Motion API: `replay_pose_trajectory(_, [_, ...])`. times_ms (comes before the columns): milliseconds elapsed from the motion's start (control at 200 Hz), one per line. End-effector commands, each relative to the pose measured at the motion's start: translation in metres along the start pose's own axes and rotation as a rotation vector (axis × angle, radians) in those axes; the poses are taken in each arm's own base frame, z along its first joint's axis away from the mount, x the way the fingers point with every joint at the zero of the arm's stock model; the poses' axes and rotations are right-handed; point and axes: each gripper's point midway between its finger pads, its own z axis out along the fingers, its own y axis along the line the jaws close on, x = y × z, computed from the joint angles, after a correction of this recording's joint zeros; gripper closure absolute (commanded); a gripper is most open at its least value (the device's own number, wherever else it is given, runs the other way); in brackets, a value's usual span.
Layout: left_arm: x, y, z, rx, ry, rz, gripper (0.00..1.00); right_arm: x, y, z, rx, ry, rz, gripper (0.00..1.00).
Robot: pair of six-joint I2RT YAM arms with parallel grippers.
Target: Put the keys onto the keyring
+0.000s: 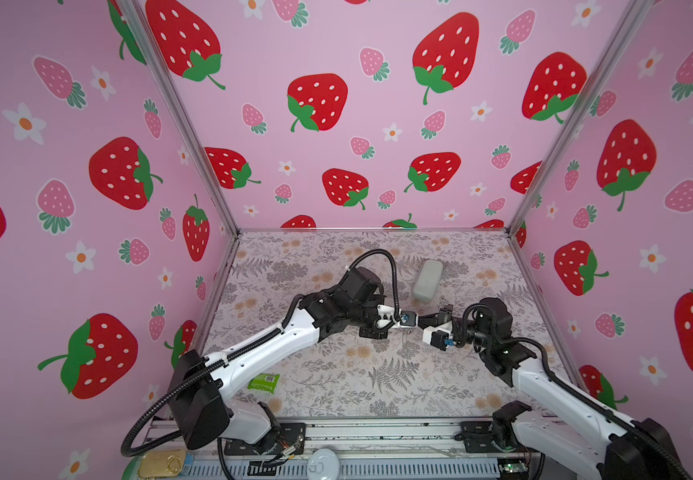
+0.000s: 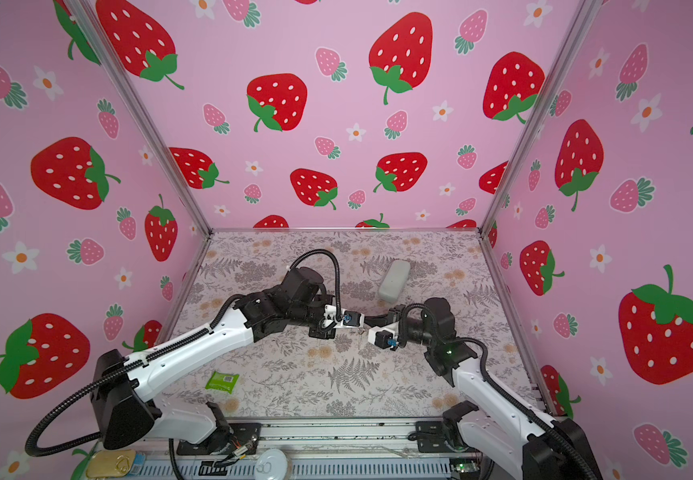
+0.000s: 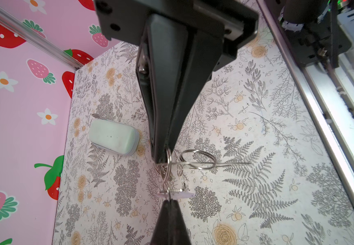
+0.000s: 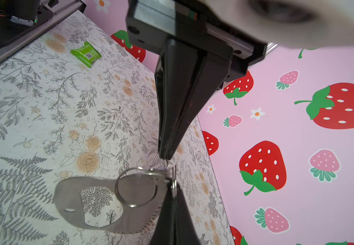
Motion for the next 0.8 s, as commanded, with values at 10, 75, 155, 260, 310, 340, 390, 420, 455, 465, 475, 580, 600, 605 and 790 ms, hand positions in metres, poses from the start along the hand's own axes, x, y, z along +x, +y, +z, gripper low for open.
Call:
replay_pose_trajectory(10, [-0.009, 0.006, -0.005, -0.012, -0.019, 0.02, 1.0, -0.008, 0.001, -0.002, 0.003, -0.027, -0.023, 1.0])
replay_pose_trajectory(75, [-0.01, 0.006, -0.005, -0.012, -0.021, 0.02, 1.0, -0.006, 0.005, -0.001, -0.015, -0.028, -0.017, 1.0])
replay_pose_trajectory(155, [-0.012, 0.008, -0.006, -0.015, -0.027, 0.017, 1.0, -0.005, 0.008, 0.0, -0.03, -0.03, -0.008, 1.0])
replay_pose_trajectory(260, [-0.015, 0.009, -0.008, -0.013, -0.036, 0.016, 1.0, -0.003, 0.008, 0.0, -0.028, -0.022, -0.012, 1.0])
replay_pose_trajectory(310, [-0.015, 0.009, -0.007, -0.012, -0.038, 0.015, 1.0, -0.003, 0.007, 0.0, -0.028, -0.022, -0.013, 1.0])
replay_pose_trajectory(340, [-0.016, 0.009, -0.007, -0.012, -0.038, 0.016, 1.0, -0.003, 0.007, 0.0, -0.026, -0.023, -0.015, 1.0])
replay_pose_trajectory(390, [-0.015, 0.009, -0.007, -0.013, -0.037, 0.015, 1.0, -0.003, 0.007, 0.0, -0.028, -0.022, -0.012, 1.0])
replay_pose_trajectory(420, [-0.015, 0.009, -0.007, -0.012, -0.038, 0.014, 1.0, -0.002, 0.007, 0.001, -0.029, -0.019, -0.01, 1.0])
replay_pose_trajectory(455, [-0.016, 0.008, -0.007, -0.01, -0.04, 0.016, 1.0, -0.001, 0.008, 0.001, -0.03, -0.018, -0.008, 1.0])
replay_pose_trajectory(465, [-0.016, 0.008, -0.007, -0.01, -0.04, 0.015, 1.0, -0.001, 0.007, 0.001, -0.029, -0.017, -0.008, 1.0])
replay_pose_trajectory(475, [-0.016, 0.008, -0.007, -0.009, -0.041, 0.016, 1.0, -0.001, 0.007, 0.001, -0.028, -0.015, -0.008, 1.0])
replay_pose_trajectory(580, [-0.017, 0.007, -0.008, -0.007, -0.046, 0.014, 1.0, -0.001, 0.005, 0.001, -0.019, -0.014, -0.008, 1.0])
replay_pose_trajectory(600, [-0.018, 0.008, -0.008, -0.007, -0.048, 0.015, 1.0, -0.001, 0.005, 0.001, -0.016, -0.015, -0.008, 1.0])
replay_pose_trajectory(605, [-0.018, 0.007, -0.008, -0.006, -0.049, 0.014, 1.0, -0.001, 0.005, 0.001, -0.016, -0.014, -0.007, 1.0])
replay_pose_trajectory(790, [-0.019, 0.007, -0.009, -0.007, -0.049, 0.015, 1.0, -0.003, -0.001, 0.0, 0.012, -0.019, -0.006, 1.0])
